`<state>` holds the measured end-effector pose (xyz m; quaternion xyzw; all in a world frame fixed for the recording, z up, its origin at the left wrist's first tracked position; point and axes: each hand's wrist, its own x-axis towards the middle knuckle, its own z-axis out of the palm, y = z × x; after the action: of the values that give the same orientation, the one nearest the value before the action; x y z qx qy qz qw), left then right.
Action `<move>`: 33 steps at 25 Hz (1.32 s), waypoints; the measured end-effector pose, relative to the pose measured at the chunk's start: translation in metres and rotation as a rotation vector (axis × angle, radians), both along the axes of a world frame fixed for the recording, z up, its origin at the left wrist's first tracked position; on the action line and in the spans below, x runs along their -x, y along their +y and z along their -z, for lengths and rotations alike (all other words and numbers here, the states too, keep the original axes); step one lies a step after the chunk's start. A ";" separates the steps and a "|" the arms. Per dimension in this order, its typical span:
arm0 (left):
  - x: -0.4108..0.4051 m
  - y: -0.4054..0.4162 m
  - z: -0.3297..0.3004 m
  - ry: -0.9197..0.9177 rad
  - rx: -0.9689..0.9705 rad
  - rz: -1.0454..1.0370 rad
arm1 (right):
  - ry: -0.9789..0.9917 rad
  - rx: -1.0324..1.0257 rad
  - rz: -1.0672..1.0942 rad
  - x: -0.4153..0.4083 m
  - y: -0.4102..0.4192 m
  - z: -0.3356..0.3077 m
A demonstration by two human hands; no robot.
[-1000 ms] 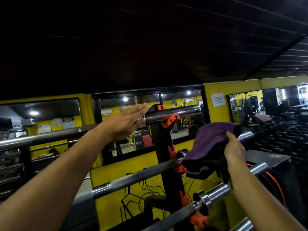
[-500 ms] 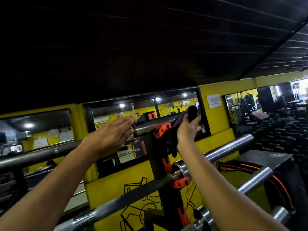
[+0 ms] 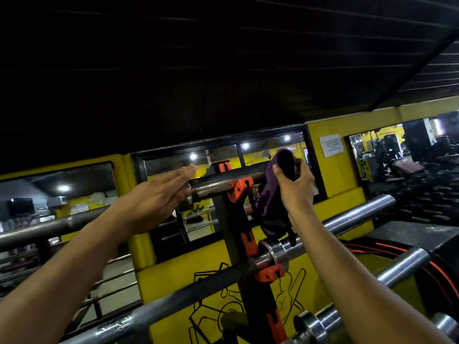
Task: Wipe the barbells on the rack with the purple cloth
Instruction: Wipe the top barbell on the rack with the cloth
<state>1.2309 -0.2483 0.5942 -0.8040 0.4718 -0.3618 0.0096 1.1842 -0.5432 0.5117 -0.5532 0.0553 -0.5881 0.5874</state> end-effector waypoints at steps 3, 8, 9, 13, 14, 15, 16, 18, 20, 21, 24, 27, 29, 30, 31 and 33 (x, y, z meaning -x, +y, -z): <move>0.005 -0.001 0.001 0.021 0.003 -0.024 | -0.020 -0.122 0.024 -0.008 0.010 -0.007; 0.005 -0.001 0.001 0.024 0.008 -0.016 | -0.016 0.101 -0.211 -0.015 0.052 0.015; 0.007 -0.002 0.002 0.025 0.012 -0.022 | 0.007 0.144 -0.192 -0.014 0.044 0.015; 0.012 -0.002 0.004 0.024 0.007 -0.047 | 0.059 0.029 0.061 -0.006 -0.006 -0.007; 0.012 -0.003 0.003 0.026 0.007 -0.048 | 0.063 -0.012 0.077 -0.004 -0.013 -0.014; 0.011 -0.004 0.002 0.029 0.002 -0.052 | 0.060 -0.034 0.076 -0.005 -0.015 -0.016; 0.009 -0.003 0.002 0.032 -0.009 -0.060 | 0.059 -0.058 0.063 -0.005 -0.010 -0.017; 0.006 -0.001 0.001 0.035 -0.017 -0.058 | 0.036 -0.091 -0.021 -0.010 0.009 -0.009; 0.006 0.000 0.001 0.047 -0.020 -0.048 | 0.030 0.012 -0.179 -0.012 0.031 0.010; 0.005 0.000 0.001 0.054 -0.024 -0.049 | 0.047 0.118 -0.272 -0.008 0.037 0.018; 0.007 -0.001 -0.001 0.073 -0.030 -0.065 | 0.164 0.341 -0.465 0.012 0.023 0.022; 0.010 0.002 -0.001 0.087 -0.064 -0.072 | 0.126 0.320 -0.463 0.038 0.016 0.021; 0.014 0.015 -0.001 0.088 -0.081 -0.065 | -0.054 0.156 -0.302 0.055 0.028 0.029; 0.015 0.026 0.000 0.083 -0.078 -0.072 | -0.173 0.087 -0.224 0.063 0.040 0.036; 0.016 0.040 0.002 0.068 -0.074 -0.081 | -0.292 0.043 -0.165 0.069 0.055 0.043; 0.018 0.068 0.005 0.024 -0.055 -0.124 | -0.421 0.072 -0.098 0.065 0.087 0.058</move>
<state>1.2129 -0.1801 0.5889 -0.8354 0.4309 -0.3377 0.0484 1.1190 -0.4560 0.4539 -0.4408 -0.1167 -0.6632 0.5935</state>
